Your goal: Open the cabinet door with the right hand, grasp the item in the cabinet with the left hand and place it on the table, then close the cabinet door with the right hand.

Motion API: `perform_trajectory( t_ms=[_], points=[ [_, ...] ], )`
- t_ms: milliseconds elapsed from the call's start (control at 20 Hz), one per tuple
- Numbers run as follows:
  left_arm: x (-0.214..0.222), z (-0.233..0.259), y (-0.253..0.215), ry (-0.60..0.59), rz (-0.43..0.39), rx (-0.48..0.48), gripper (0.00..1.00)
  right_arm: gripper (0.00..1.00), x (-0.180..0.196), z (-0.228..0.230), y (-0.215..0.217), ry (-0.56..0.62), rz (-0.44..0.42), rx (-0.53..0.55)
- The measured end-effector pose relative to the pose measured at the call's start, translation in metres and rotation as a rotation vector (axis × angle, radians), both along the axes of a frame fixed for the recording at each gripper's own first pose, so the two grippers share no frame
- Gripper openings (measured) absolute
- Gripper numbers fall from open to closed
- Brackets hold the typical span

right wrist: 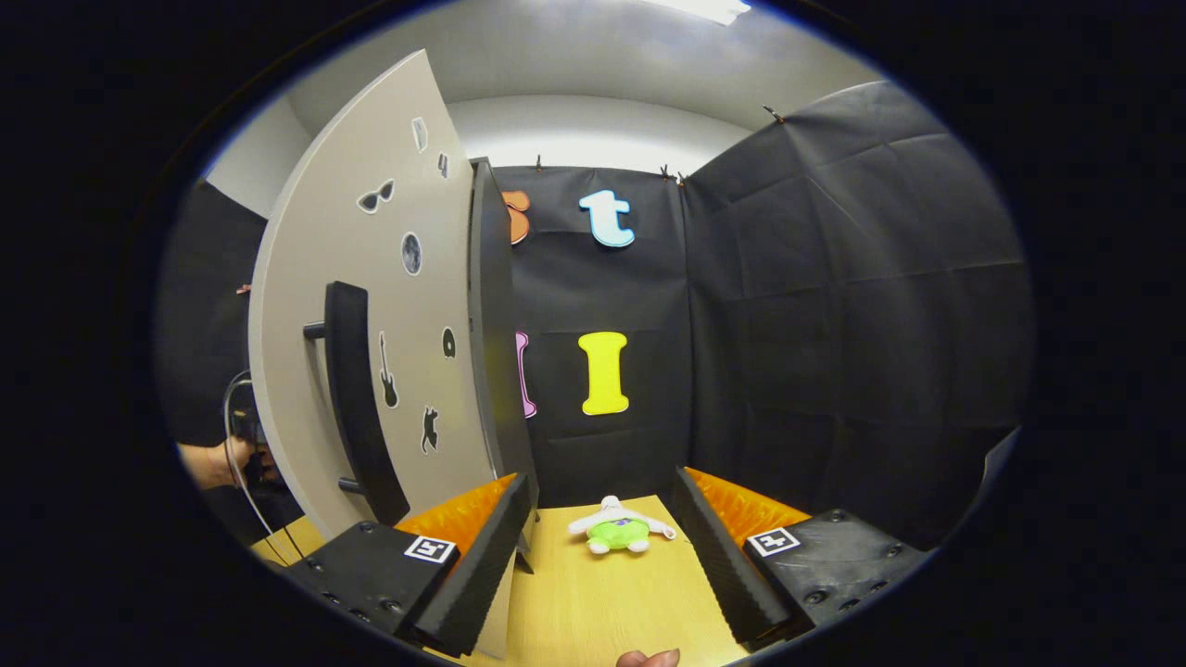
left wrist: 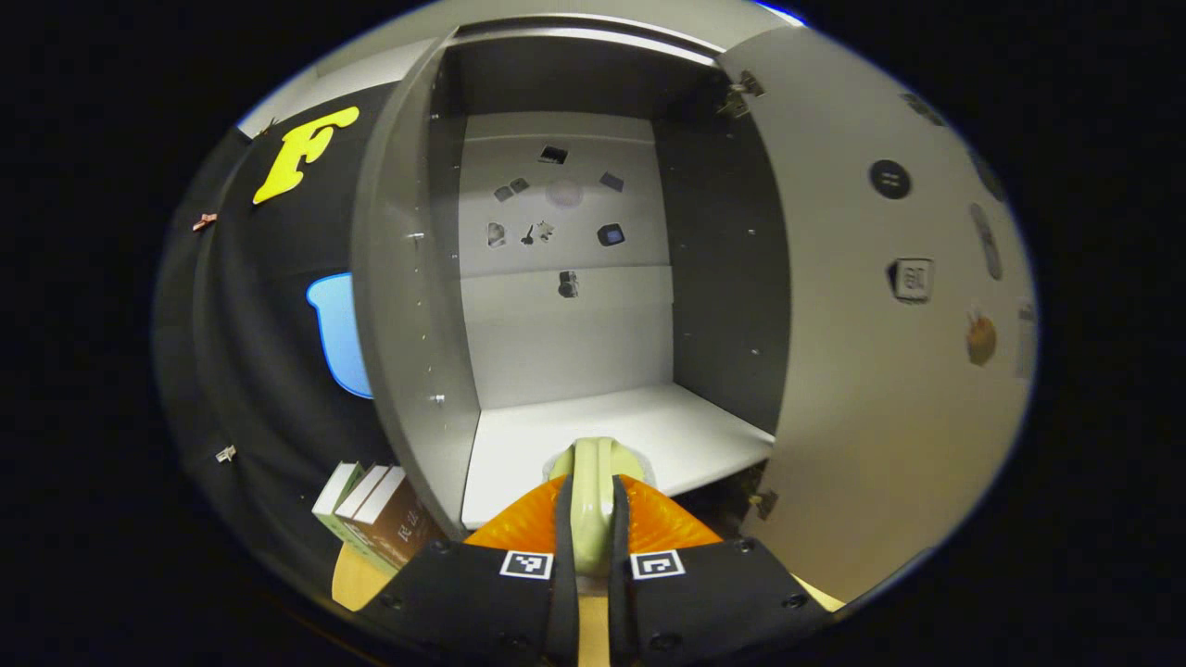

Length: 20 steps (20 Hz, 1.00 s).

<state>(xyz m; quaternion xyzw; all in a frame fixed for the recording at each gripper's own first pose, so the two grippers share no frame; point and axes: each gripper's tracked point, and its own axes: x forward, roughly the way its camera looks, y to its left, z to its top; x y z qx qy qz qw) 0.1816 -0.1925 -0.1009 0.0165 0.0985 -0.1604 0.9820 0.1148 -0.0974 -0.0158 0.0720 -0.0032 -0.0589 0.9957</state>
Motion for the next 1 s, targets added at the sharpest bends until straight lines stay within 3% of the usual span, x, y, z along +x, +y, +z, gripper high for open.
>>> perform_trajectory(
  t_ms=[150, 400, 1000],
  points=[
    [-0.041, -0.034, -0.004, -0.001, -0.014, -0.02, 0.17, 0.97, 0.006, 0.011, -0.005, -0.041, -0.025, -0.04],
    [-0.091, -0.111, -0.01, 0.029, -0.002, -0.036, 0.17, 0.97, 0.008, 0.019, 0.016, -0.025, 0.006, -0.014],
    [-0.16, -0.297, -0.031, 0.276, -0.041, -0.013, 0.16, 0.98, -0.005, 0.032, 0.022, -0.013, -0.032, -0.079]
  ],
)
